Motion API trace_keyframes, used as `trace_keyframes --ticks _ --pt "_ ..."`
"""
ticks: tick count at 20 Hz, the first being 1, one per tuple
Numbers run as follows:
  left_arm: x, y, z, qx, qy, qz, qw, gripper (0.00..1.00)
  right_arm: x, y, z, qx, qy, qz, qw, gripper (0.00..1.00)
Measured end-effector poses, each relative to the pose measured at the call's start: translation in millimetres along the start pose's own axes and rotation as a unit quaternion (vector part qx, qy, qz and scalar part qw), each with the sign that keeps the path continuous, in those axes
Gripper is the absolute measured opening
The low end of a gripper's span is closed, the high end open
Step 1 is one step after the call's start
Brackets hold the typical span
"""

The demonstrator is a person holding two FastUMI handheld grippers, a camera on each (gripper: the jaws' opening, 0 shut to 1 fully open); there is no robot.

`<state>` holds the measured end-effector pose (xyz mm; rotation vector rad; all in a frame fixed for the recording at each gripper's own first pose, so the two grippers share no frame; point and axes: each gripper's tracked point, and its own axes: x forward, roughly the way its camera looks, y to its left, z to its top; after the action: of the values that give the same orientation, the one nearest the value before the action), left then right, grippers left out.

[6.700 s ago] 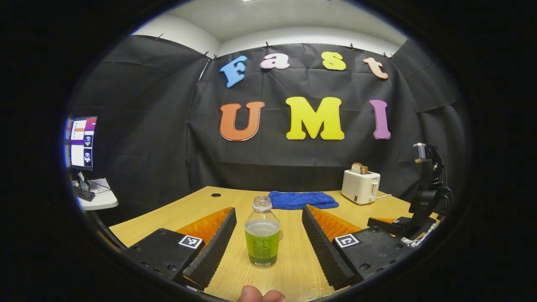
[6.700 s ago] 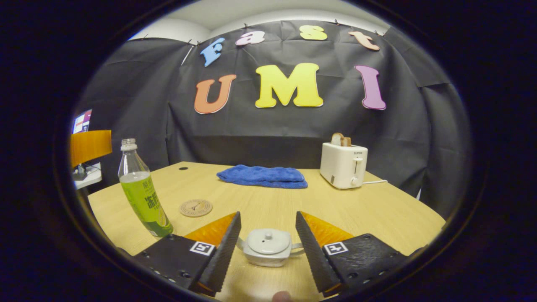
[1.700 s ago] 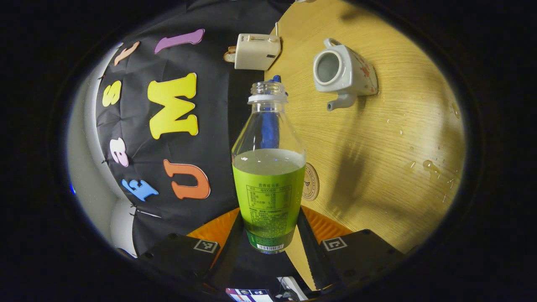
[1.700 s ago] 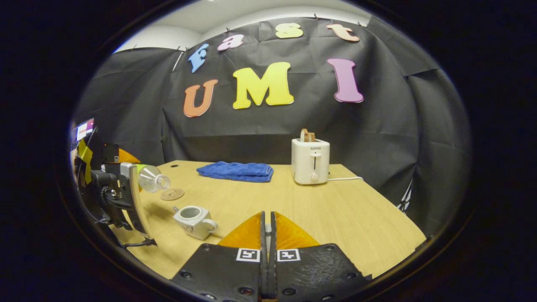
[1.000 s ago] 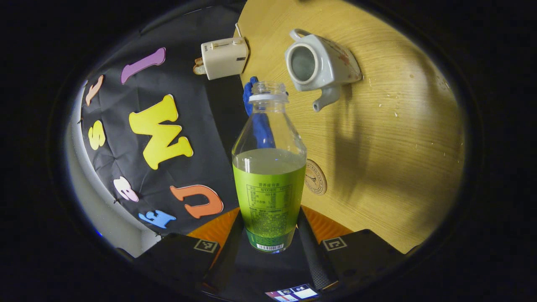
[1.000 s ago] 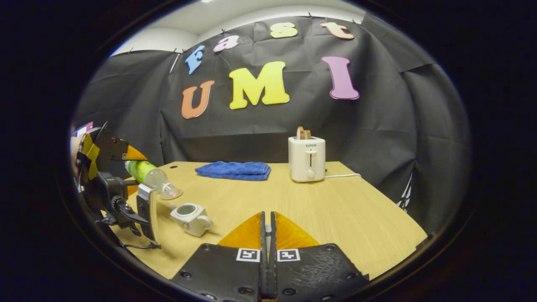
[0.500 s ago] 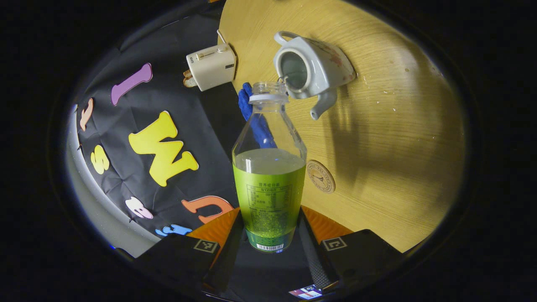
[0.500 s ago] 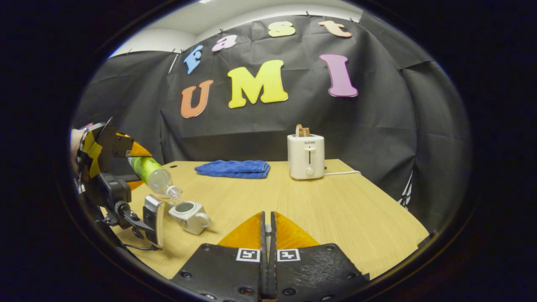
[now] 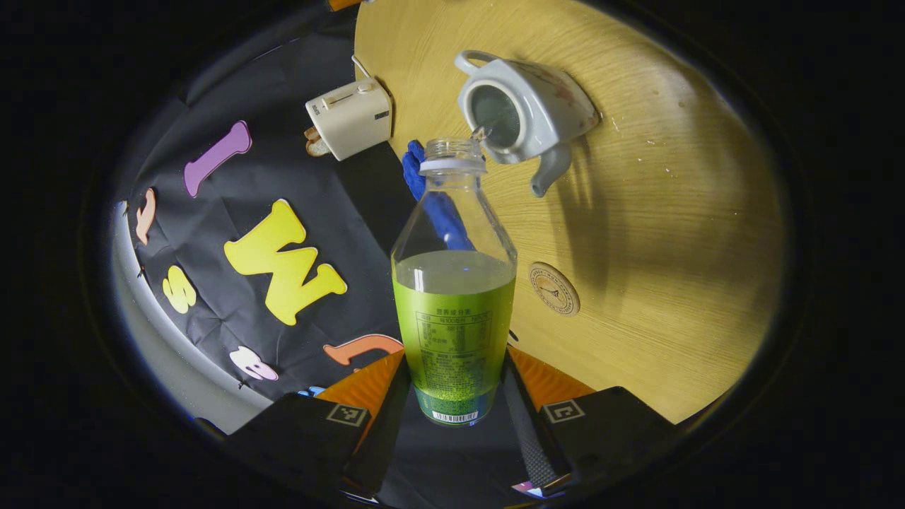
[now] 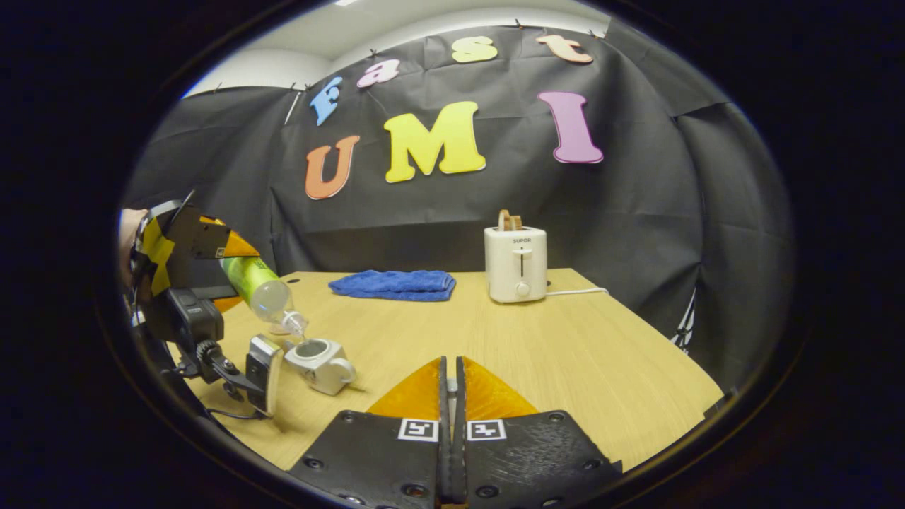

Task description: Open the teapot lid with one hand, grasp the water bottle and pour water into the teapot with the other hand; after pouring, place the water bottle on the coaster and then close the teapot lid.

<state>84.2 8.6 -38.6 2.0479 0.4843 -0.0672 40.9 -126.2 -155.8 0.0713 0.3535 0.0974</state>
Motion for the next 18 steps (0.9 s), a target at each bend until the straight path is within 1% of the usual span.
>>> trace_keyframes --ticks 6,9,18 --pt "-1 3 0 0.015 0.005 0.001 1.000 0.75 1 -2 -1 0.003 0.002 0.003 1.000 0.00" --pt "-2 9 1 0.023 0.007 0.007 1.000 0.75 1 -1 -2 0.002 0.002 0.004 1.000 0.00" --pt "-4 12 0 0.025 0.010 0.009 1.000 0.75 0 -5 -1 0.003 0.001 0.003 1.000 0.00"
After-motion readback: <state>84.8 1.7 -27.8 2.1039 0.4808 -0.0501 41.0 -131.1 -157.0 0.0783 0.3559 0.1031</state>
